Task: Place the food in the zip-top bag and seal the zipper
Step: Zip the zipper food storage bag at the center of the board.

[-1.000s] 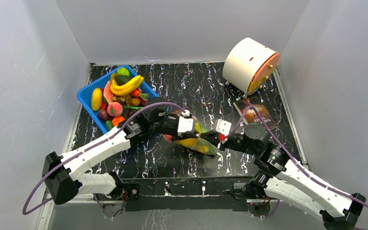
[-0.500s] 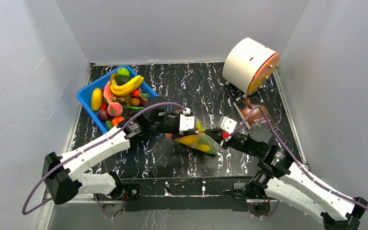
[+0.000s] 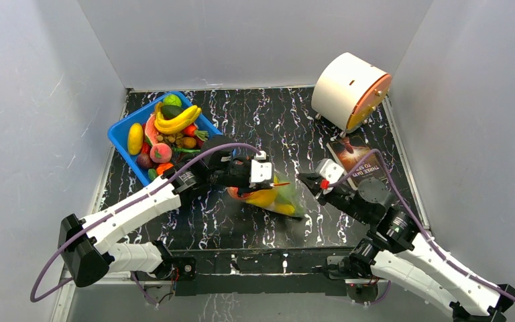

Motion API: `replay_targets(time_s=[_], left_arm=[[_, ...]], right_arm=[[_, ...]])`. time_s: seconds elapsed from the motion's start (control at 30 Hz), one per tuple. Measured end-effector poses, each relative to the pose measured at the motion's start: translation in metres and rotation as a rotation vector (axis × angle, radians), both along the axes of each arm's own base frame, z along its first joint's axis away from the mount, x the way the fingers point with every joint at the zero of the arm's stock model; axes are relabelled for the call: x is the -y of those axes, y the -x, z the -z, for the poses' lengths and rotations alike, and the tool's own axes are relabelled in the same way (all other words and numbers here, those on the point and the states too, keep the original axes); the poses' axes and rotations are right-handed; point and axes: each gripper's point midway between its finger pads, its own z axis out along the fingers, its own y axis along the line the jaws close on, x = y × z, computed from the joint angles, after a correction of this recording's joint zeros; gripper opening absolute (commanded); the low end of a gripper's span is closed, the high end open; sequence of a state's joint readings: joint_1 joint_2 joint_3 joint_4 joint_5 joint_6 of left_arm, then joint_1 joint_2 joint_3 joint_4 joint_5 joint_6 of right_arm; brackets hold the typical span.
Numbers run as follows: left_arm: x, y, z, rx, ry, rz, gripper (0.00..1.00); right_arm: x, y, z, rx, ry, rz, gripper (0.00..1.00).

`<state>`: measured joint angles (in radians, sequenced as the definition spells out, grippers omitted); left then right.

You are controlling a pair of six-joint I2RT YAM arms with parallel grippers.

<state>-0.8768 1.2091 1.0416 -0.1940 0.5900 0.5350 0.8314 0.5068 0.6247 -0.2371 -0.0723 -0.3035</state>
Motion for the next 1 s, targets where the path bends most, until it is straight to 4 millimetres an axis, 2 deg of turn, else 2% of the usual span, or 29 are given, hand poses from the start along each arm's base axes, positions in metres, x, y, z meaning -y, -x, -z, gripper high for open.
replay_targets(time_s=[0.13,0.17,0.2,0.23,0.33,0.4,0.53,0.77,1.0], left_arm=[[-0.004,0.001,0.003,-0.011,-0.018,-0.01,0.0],[-0.005,0.001,0.003,-0.011,-0.019,-0.009,0.0],[-0.005,0.001,0.003,-0.013,-0.019,-0.009,0.0],[-0.005,0.001,0.003,-0.013,-0.019,-0.009,0.0],[-0.005,0.002,0.003,-0.016,-0.019,-0.007,0.0],[-0.005,0.002,0.003,-0.019,-0.018,-0.004,0.0],[-0.004,0.004,0.003,-0.023,-0.015,0.005,0.0],[-0.003,0.009,0.002,-0.03,-0.006,0.03,0.0],[-0.002,0.01,0.001,-0.03,-0.001,0.043,0.0]], right_arm=[[0.004,-0.001,-0.006,0.021,-0.008,0.015,0.0],[0.001,0.002,-0.006,0.022,-0.003,-0.009,0.06],[-0.002,0.005,-0.004,0.018,0.005,-0.035,0.18],[-0.007,0.008,-0.002,0.008,0.018,-0.072,0.25],[-0.023,0.018,0.007,-0.035,0.052,-0.174,0.36],[-0.031,0.024,0.011,-0.054,0.064,-0.23,0.38],[-0.039,0.028,0.021,-0.079,0.092,-0.285,0.38],[-0.047,0.022,0.031,-0.078,0.132,-0.307,0.37],[-0.052,0.02,0.037,-0.079,0.152,-0.323,0.2]])
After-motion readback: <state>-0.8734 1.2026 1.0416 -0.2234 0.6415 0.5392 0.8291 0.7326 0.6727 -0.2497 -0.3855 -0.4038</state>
